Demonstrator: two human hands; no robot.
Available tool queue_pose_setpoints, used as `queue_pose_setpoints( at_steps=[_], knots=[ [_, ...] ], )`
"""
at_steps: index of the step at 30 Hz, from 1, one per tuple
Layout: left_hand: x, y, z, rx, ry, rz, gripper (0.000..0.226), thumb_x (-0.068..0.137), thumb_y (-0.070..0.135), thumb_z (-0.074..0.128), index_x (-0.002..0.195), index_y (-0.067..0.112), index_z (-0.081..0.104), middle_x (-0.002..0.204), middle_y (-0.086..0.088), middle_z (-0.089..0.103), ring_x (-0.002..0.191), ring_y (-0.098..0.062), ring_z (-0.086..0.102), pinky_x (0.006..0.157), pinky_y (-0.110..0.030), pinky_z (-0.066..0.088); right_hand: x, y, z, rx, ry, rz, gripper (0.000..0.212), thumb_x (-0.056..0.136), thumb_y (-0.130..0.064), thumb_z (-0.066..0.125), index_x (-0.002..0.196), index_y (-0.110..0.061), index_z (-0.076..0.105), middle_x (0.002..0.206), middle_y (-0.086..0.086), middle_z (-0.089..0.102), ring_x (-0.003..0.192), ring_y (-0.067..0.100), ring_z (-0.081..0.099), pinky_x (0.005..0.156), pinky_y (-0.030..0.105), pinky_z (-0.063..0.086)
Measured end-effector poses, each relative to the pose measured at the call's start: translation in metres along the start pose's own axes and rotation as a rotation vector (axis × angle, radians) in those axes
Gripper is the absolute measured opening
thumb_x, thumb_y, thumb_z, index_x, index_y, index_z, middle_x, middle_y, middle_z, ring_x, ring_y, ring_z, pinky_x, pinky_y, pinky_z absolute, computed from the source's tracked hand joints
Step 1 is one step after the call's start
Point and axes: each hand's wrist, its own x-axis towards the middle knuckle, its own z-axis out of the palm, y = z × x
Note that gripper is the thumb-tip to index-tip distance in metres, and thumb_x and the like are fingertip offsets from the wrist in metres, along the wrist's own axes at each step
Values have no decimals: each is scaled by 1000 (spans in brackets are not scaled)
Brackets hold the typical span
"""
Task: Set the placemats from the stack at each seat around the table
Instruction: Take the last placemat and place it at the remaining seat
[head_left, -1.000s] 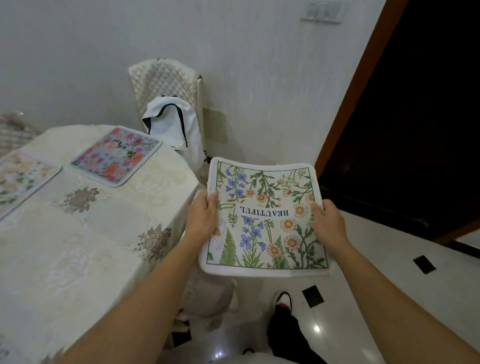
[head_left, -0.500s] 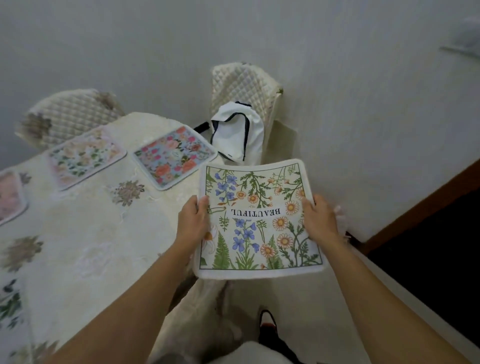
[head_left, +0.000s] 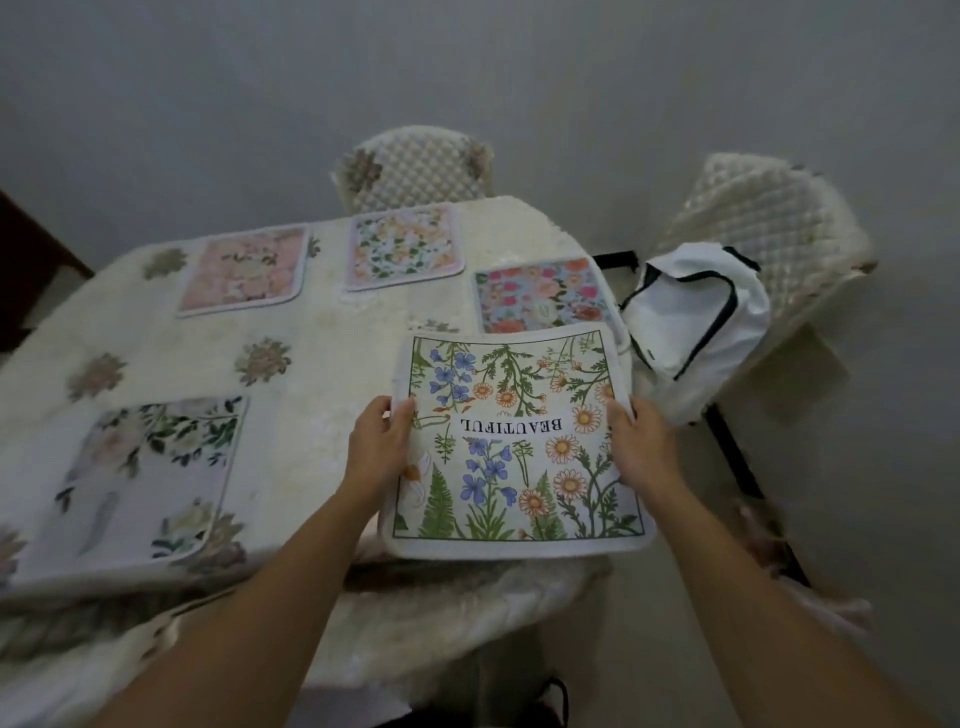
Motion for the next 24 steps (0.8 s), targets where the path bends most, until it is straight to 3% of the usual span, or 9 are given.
queue_pose_setpoints(
  at_steps=[3, 7, 13, 16, 21, 24],
  knots=[
    [14, -14, -31, -51, 71, -38, 21, 99, 32, 55, 100, 12, 60, 88, -3, 74, 73, -16, 74, 58, -29, 59, 14, -15, 34, -30, -59, -21, 22, 103, -34, 42, 100, -16, 55, 87, 1, 61, 81, 22, 61, 69, 39, 53],
    [40, -38, -66, -80, 104, -97, 17, 96, 29, 61, 96, 12, 62, 89, -6, 75, 79, -22, 74, 74, -44, 61, 26, -32, 76, -67, -103, -40, 22, 104, -32, 42, 103, -15, 56, 87, -1, 60, 79, 18, 58, 69, 34, 47],
    [86, -74, -103, -96, 85, -147, 5, 93, 24, 65, 93, 18, 65, 95, -5, 74, 89, -23, 71, 84, -50, 59, 42, -42, 144, -100, -122, 19, 22, 103, -35, 43, 99, -17, 56, 87, 5, 65, 76, 24, 64, 64, 40, 55],
    [115, -95, -115, -81, 55, -169, 5, 91, 26, 68, 91, 22, 66, 96, -4, 72, 92, -22, 70, 87, -50, 57, 51, -41, 173, -115, -108, 45, 21, 102, -34, 45, 99, -16, 56, 85, 8, 66, 74, 27, 65, 55, 35, 53],
    [152, -119, -123, -48, 3, -186, 5, 90, 20, 68, 92, 17, 66, 93, -3, 70, 92, -22, 68, 85, -45, 58, 64, -25, 208, -150, -83, 108, 26, 100, -39, 48, 104, -16, 59, 95, 7, 67, 87, 27, 66, 77, 46, 56],
    [166, -133, -122, -49, -18, -217, 4, 90, 19, 69, 89, 19, 65, 93, -1, 70, 91, -22, 69, 84, -45, 58, 68, -17, 223, -142, -81, 159, 24, 101, -38, 48, 102, -16, 58, 91, 5, 67, 84, 25, 66, 76, 46, 57]
  ],
)
